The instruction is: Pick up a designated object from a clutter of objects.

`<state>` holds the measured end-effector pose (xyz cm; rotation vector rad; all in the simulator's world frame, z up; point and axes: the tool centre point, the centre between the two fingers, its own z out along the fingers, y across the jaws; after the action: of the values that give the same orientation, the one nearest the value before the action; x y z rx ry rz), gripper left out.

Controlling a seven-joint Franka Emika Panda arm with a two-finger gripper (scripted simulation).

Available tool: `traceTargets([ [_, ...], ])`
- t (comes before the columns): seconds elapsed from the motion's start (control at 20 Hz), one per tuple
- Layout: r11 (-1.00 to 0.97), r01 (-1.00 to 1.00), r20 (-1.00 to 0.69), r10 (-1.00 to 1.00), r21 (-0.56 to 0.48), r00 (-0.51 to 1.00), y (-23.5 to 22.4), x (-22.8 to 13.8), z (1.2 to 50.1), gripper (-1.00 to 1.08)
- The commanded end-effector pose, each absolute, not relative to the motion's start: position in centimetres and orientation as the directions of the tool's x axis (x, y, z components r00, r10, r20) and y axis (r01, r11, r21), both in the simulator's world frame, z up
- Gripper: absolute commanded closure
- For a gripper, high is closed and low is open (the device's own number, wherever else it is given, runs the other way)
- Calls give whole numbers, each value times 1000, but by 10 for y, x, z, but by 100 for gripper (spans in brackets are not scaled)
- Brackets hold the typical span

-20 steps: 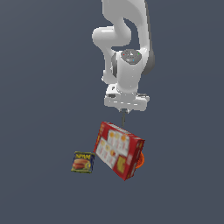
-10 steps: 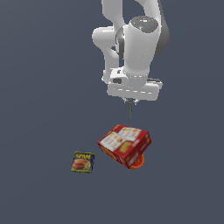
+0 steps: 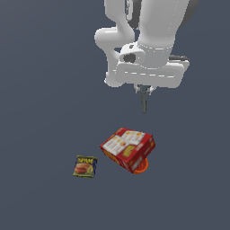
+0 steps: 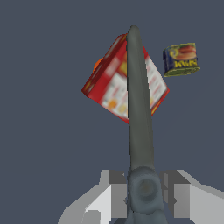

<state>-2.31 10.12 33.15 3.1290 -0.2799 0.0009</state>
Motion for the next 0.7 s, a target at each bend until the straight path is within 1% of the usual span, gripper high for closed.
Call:
traceTargets([
  [0.0,-984,-178,0,-178,0,984,106,-17,354,108],
  [0.3,-984,-178,0,-178,0,984,115,-5,395,108],
  [0.65,-984,-179,0,-179,0,984,120,4,421,108],
])
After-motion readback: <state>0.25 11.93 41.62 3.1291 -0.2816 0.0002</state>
